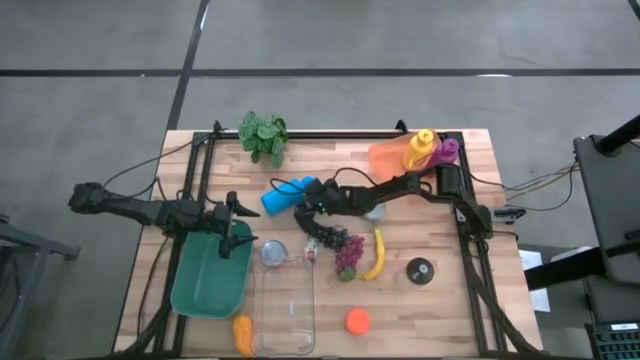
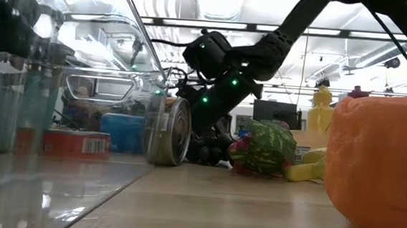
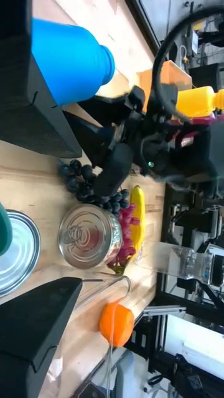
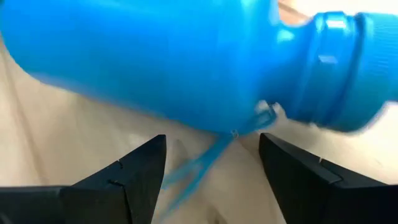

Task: Pick & Place Food Item
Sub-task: Put the blue tumbler into the orange bin

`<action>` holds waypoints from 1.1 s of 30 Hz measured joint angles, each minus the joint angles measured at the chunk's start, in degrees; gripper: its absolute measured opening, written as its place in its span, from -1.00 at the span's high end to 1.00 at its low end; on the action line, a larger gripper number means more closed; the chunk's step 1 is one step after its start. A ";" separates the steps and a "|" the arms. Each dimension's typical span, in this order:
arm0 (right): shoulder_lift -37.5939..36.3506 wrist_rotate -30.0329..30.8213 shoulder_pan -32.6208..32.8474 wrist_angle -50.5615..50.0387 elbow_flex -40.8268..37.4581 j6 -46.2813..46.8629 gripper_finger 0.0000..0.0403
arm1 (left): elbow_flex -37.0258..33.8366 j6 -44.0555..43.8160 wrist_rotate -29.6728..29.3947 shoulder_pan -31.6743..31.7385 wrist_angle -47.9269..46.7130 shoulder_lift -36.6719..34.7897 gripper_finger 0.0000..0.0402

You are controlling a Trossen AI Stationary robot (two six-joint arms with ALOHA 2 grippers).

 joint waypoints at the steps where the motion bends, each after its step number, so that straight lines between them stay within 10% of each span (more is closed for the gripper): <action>1: 0.10 -0.41 -0.22 -0.23 0.14 0.03 -0.26 | 0.02 0.00 0.00 0.02 -0.02 0.02 -0.67; 13: 1.25 -0.25 -0.47 -7.10 3.84 -0.53 -0.22 | 0.01 0.00 0.00 0.02 0.00 0.02 -0.67; 33: 1.38 -0.05 -1.25 -9.62 3.62 -2.75 0.82 | 0.02 0.00 0.00 0.02 0.01 0.00 -0.67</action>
